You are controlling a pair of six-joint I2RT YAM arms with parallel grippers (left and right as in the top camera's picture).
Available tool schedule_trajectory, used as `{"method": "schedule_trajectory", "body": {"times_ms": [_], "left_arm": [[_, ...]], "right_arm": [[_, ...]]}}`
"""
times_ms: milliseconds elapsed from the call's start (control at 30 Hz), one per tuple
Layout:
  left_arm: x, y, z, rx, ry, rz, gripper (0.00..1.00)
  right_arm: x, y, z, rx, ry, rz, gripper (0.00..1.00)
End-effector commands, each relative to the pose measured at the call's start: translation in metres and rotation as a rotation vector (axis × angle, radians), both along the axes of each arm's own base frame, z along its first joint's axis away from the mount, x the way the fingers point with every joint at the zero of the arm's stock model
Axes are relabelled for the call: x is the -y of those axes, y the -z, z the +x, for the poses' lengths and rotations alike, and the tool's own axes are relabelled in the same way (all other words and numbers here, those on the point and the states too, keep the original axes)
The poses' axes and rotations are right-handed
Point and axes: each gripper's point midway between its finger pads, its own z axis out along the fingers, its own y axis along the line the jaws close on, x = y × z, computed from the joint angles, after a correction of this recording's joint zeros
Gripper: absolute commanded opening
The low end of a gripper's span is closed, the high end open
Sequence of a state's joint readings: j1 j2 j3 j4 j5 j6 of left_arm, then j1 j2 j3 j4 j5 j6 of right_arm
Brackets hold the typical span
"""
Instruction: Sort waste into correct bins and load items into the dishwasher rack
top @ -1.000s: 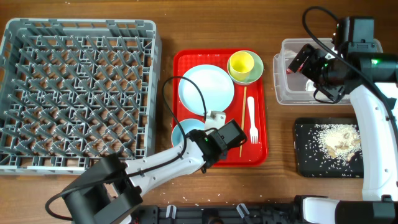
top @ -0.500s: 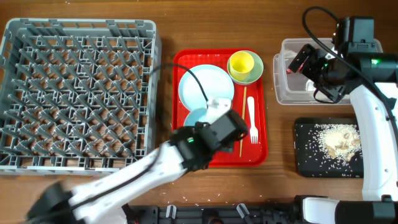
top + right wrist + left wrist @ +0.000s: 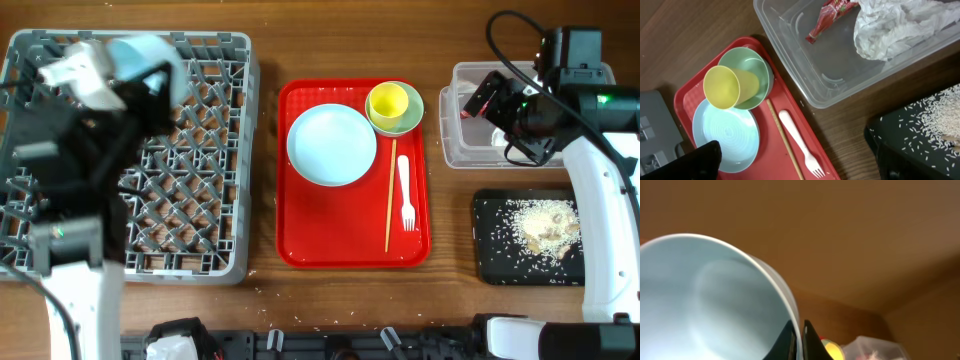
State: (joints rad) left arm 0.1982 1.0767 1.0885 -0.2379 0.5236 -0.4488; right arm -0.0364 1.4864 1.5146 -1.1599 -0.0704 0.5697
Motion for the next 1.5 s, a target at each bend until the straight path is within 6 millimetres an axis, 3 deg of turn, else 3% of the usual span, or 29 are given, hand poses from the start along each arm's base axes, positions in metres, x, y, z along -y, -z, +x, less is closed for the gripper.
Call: {"method": "schedule_trajectory", "body": {"times_ms": [0, 67, 167, 233, 300, 400, 733, 967, 1000, 1100, 1200, 1333, 1467], "left_arm": [[-0.022, 0.026, 0.028, -0.051, 0.234, -0.228, 0.04], [-0.045, 0.047, 0.053, -0.058, 0.314, -0.347, 0.04], [-0.083, 0.096, 0.083, -0.134, 0.251, -0.493, 0.04], [-0.109, 0.125, 0.09, -0.164, 0.2, -0.532, 0.04], [-0.125, 0.141, 0.088, -0.188, 0.18, -0.563, 0.04], [-0.133, 0.15, 0.082, -0.188, 0.195, -0.555, 0.04], [-0.132, 0.187, 0.072, -0.247, 0.206, -0.501, 0.04], [-0.162, 0.189, 0.055, -0.281, 0.141, -0.613, 0.04], [-0.169, 0.187, 0.05, -0.286, 0.132, -0.648, 0.18], [-0.175, 0.182, 0.042, -0.272, 0.151, -0.671, 0.37], [-0.182, 0.18, 0.037, -0.283, 0.133, -0.714, 0.37], [-0.21, 0.17, 0.019, -0.238, 0.089, -0.72, 0.43], [-0.241, 0.162, -0.008, -0.214, 0.009, -0.76, 0.41]], "right_arm": [[-0.001, -0.006, 0.002, 0.019, -0.017, -0.004, 1.0], [-0.001, -0.006, 0.002, 0.019, -0.017, -0.004, 1.0], [-0.001, -0.006, 0.002, 0.019, -0.017, -0.004, 1.0], [-0.001, -0.006, 0.002, 0.019, -0.017, -0.004, 1.0], [-0.001, -0.006, 0.002, 0.019, -0.017, -0.004, 1.0], [0.0, -0.006, 0.002, 0.02, -0.017, -0.004, 1.0], [-0.001, -0.006, 0.002, 0.02, -0.017, -0.004, 1.0], [-0.001, -0.006, 0.002, 0.02, -0.017, -0.004, 1.0], [-0.001, -0.006, 0.002, 0.02, -0.017, -0.004, 1.0], [-0.001, -0.006, 0.002, 0.02, -0.017, -0.004, 1.0], [-0.001, -0.006, 0.002, 0.02, -0.016, -0.004, 1.0], [-0.001, -0.006, 0.002, 0.02, -0.017, -0.004, 1.0], [-0.001, -0.006, 0.002, 0.02, -0.017, -0.004, 1.0]]}}
